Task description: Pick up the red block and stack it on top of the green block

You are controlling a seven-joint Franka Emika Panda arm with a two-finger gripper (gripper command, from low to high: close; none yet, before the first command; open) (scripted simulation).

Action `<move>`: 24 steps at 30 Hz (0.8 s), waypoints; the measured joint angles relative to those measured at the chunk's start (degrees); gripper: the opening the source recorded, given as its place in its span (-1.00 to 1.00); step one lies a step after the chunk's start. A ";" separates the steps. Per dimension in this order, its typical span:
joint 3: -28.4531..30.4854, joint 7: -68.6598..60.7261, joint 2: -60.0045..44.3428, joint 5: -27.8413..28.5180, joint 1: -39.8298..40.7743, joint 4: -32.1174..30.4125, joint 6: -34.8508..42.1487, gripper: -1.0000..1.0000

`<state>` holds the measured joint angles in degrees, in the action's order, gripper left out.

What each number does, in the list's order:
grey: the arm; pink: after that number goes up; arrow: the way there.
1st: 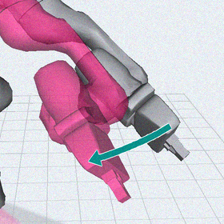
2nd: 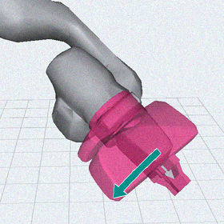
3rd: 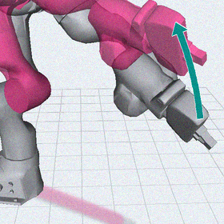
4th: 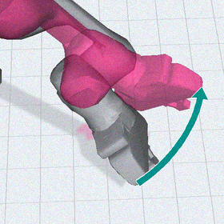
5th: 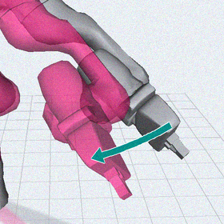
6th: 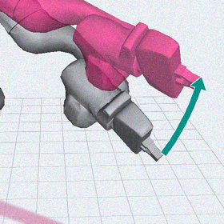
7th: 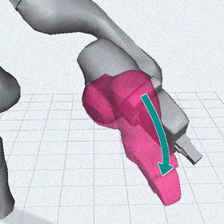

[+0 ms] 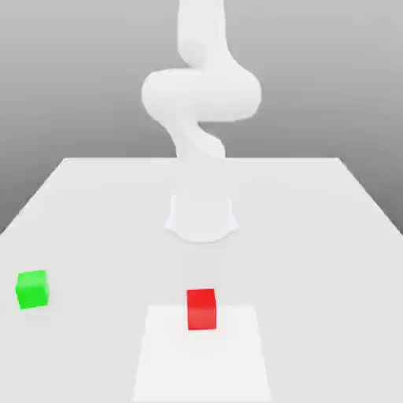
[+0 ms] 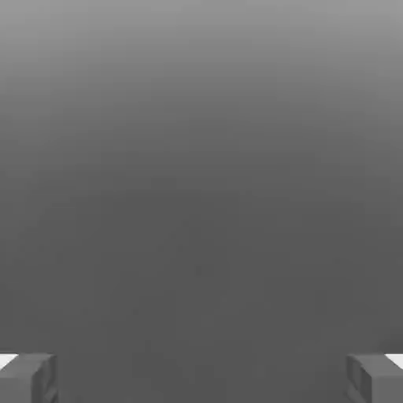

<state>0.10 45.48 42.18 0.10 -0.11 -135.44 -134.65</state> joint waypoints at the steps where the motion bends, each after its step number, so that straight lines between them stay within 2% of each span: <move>1: 0.03 -0.18 -1.81 0.05 -0.03 -1.74 -1.37 0.00; 13: 0.78 -2.46 -23.70 0.37 -0.63 -22.64 -18.01 0.00; 17: 1.06 -3.48 -34.19 0.26 -0.88 -29.78 -25.74 0.00; 24: 0.30 -4.52 -51.79 -0.78 -0.40 -29.76 -40.17 0.00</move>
<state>0.40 40.96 -9.60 -0.69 -0.52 -165.19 -174.82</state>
